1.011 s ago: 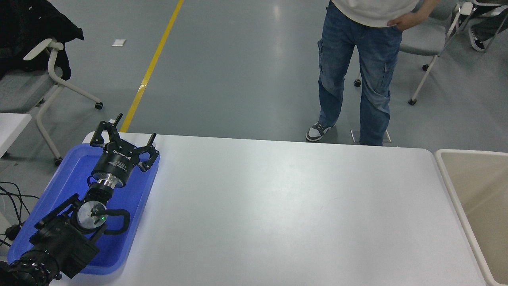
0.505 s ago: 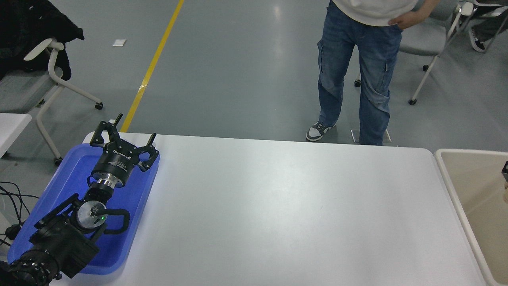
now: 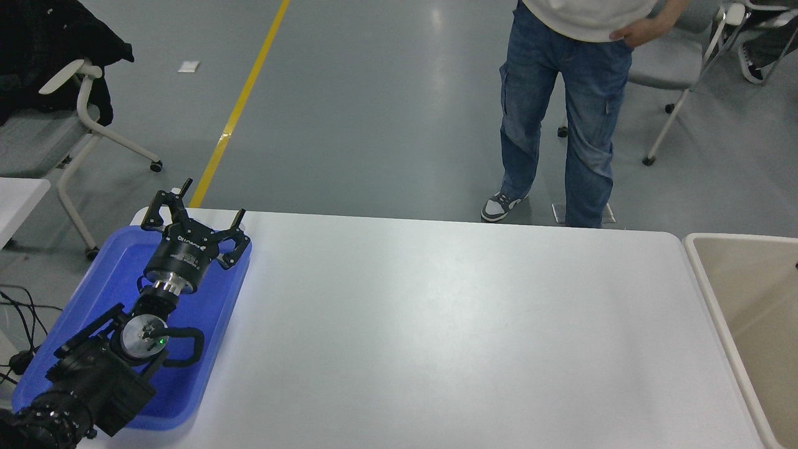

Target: Pick up paper ball place in dustbin

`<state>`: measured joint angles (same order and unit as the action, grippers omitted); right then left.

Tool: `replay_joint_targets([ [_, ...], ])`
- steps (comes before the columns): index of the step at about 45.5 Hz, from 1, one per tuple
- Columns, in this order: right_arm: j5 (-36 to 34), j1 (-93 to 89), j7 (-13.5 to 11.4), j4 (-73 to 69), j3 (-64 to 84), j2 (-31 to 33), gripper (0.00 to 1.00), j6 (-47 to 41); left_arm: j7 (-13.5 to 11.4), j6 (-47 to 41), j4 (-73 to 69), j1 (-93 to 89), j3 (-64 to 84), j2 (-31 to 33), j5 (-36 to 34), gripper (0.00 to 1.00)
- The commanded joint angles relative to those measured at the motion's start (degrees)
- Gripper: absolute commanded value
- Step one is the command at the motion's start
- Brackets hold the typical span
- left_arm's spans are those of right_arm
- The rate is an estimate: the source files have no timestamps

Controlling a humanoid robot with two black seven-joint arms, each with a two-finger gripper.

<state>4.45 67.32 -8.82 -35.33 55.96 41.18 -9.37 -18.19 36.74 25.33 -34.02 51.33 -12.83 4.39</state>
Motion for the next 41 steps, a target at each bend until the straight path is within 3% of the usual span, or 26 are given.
replay_joint_targets([
  [1,0.03,-14.93,-0.06,15.89,-9.1,-4.25,0.0,0.14,0.0,0.0,-0.01,0.0,0.0,0.0,0.01,1.0],
  [16,0.47,-26.54,0.03,28.12,-17.28,-10.5,0.0,6.03,0.0,0.0,-0.01,0.0,0.0,0.0,0.01,1.0],
  [37,0.99,-28.74,0.03,28.39,-16.84,-12.7,0.0,10.34,0.0,0.0,-0.01,0.0,0.0,0.0,0.01,1.0],
  [41,1.08,-28.56,0.03,28.48,-16.84,-12.7,0.61,12.44,0.0,0.0,-0.01,0.0,0.0,0.0,0.01,1.0],
])
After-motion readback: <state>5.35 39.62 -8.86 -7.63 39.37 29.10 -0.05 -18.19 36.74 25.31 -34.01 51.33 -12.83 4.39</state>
